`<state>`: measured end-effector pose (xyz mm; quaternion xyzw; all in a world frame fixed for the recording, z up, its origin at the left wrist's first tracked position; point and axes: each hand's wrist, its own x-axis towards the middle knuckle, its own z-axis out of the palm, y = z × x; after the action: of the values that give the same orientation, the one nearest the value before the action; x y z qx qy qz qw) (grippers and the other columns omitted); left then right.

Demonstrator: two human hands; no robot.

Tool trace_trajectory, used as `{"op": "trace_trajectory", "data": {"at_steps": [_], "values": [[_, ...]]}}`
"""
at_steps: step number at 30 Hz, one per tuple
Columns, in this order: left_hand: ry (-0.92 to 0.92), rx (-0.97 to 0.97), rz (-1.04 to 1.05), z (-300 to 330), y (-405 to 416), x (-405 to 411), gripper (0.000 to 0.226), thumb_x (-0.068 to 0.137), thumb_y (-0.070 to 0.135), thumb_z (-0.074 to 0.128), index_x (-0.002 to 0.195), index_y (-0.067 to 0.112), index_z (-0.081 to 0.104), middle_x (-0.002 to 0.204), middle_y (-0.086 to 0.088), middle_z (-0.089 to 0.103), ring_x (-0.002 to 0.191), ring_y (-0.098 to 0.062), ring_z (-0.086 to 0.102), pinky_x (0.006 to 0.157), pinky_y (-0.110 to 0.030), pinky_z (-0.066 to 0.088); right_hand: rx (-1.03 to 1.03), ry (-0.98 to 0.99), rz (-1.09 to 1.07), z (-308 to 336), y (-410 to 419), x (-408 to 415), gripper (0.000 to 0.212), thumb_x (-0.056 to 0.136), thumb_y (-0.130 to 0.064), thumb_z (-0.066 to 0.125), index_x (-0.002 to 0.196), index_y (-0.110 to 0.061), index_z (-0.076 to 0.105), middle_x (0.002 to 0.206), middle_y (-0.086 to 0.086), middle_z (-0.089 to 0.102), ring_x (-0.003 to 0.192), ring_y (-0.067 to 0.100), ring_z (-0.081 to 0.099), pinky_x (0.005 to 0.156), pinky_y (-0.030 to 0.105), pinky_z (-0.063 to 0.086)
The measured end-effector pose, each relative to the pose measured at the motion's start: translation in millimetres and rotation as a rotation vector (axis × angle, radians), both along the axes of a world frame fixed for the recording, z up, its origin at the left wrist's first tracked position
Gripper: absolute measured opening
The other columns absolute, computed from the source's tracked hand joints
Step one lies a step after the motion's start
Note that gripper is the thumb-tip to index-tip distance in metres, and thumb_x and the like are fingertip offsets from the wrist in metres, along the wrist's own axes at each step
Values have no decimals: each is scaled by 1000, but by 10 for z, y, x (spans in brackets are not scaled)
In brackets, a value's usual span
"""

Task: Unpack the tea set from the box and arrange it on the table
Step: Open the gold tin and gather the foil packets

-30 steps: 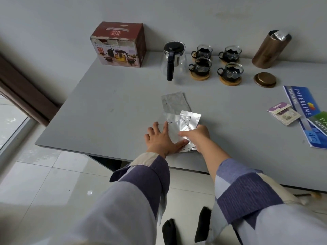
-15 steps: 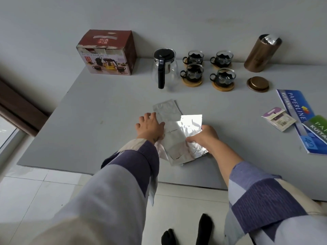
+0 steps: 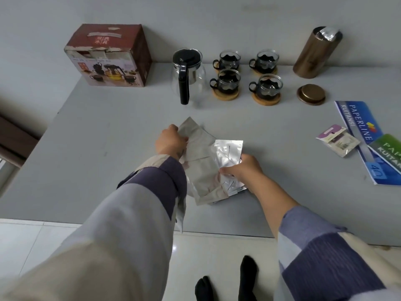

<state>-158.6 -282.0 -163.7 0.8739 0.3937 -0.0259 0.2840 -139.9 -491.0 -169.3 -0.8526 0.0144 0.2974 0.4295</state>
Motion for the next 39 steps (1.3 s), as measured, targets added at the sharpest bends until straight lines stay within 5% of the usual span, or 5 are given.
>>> {"op": "trace_trajectory", "data": {"at_steps": [14,21,26,32,39], "values": [[-404,-634,493,85,-428,-815,14,92,6,47,106,8,49,101,-13,59,78,-31,65,74,-45,58,360,290,-298,465,-506,-152,22,78,-13,76,85,-18,55,56,-8,67,49,2,59,52,22,38],[-478,-807,267,665,-1057,-536,32,97,7,43,129,8,43,114,-14,61,76,-23,67,64,-34,58,502,194,-421,1107,-1012,-81,38,73,-21,80,107,-13,64,65,-2,74,71,17,49,61,25,34],[-427,-998,31,1130,-1861,-403,35,99,4,35,132,12,46,92,-8,63,69,-20,66,59,-31,60,444,50,-574,1343,-1575,-161,20,80,-18,73,88,-23,55,102,-2,70,95,13,59,57,27,38],[-335,-1063,-160,1312,-3016,-313,35,98,9,32,126,13,53,94,-11,68,70,-24,66,51,-30,58,509,72,-702,1276,-2664,-309,19,89,-19,63,71,-19,57,37,-14,56,46,2,47,48,15,35],[-223,-1074,-377,1237,-4778,-246,23,93,34,54,107,16,54,98,-8,67,75,-22,65,65,-36,59,507,-68,-942,1222,-4399,-666,33,75,-17,75,104,-16,59,60,-4,63,44,5,49,45,17,34]]}}
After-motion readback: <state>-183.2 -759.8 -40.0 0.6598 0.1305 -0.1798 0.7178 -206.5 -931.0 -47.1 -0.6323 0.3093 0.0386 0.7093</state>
